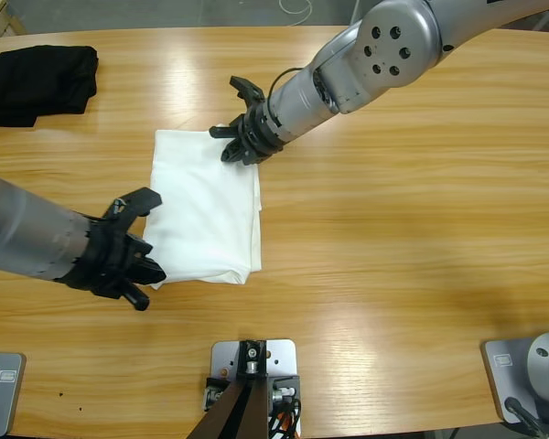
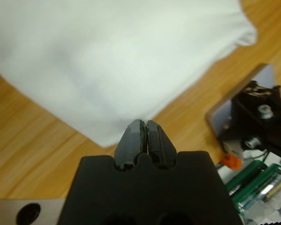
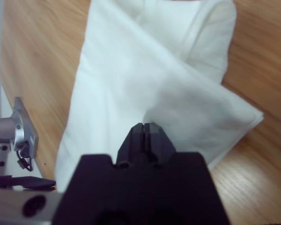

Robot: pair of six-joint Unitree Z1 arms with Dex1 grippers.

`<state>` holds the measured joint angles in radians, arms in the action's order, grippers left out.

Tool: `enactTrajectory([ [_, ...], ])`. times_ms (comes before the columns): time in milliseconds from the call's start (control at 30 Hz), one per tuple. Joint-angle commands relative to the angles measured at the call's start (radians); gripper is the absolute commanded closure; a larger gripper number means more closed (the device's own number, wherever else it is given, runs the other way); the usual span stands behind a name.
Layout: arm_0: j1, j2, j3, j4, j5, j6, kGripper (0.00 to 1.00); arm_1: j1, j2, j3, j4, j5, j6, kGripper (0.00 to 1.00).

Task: Fold clothes

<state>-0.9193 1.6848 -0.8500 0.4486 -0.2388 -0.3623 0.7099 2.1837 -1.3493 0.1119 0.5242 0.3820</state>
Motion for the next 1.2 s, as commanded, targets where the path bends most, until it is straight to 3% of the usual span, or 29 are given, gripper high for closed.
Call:
enactTrajectory([
  [33, 0.003, 0.169, 0.047, -0.085, 0.007, -0.021, 1.000, -0.024, 0.082, -0.011, 0.013, 0.012, -0.014, 1.000],
  [233, 0.003, 0.203, 0.104, -0.145, 0.007, -0.056, 1.000, -0.043, 0.096, -0.039, 0.030, -0.015, -0.010, 1.000],
  [500, 0.003, 0.150, 0.161, -0.157, 0.007, -0.068, 1.000, -0.080, 0.070, -0.071, 0.075, -0.202, -0.014, 1.000],
  [633, 0.003, 0.040, 0.171, -0.154, 0.007, -0.078, 1.000, -0.079, -0.040, -0.074, 0.100, -0.271, -0.078, 1.000],
  [667, 0.003, -0.010, 0.168, -0.154, 0.007, -0.088, 1.000, -0.068, -0.087, -0.093, 0.157, -0.293, -0.106, 0.940],
  [700, 0.003, -0.068, 0.162, -0.154, 0.009, -0.097, 1.000, -0.050, -0.124, -0.130, 0.243, -0.326, -0.144, 0.459],
  [733, 0.003, -0.134, 0.152, -0.153, 0.011, -0.099, 0.668, -0.020, -0.154, -0.175, 0.340, -0.388, -0.176, 0.150],
  [767, 0.003, -0.201, 0.141, -0.151, 0.015, -0.099, 0.181, 0.016, -0.175, -0.217, 0.428, -0.452, -0.197, 0.031],
  [800, 0.003, -0.249, 0.132, -0.150, 0.022, -0.099, 0.051, 0.051, -0.190, -0.254, 0.498, -0.484, -0.211, 0.002],
  [900, 0.040, -0.407, 0.104, -0.117, 0.054, -0.109, 0.004, 0.169, -0.204, -0.338, 0.627, -0.499, -0.253, 0.000],
  [967, 0.071, -0.450, 0.105, -0.053, 0.084, -0.118, 0.004, 0.224, -0.180, -0.365, 0.665, -0.438, -0.309, 0.000],
  [1033, 0.107, -0.471, 0.116, 0.036, 0.114, -0.119, 0.004, 0.236, -0.157, -0.361, 0.668, -0.362, -0.379, 0.000],
  [1200, 0.229, -0.514, 0.132, 0.190, 0.136, -0.124, 0.004, 0.238, -0.092, -0.388, 0.675, -0.354, -0.620, 0.000],
])
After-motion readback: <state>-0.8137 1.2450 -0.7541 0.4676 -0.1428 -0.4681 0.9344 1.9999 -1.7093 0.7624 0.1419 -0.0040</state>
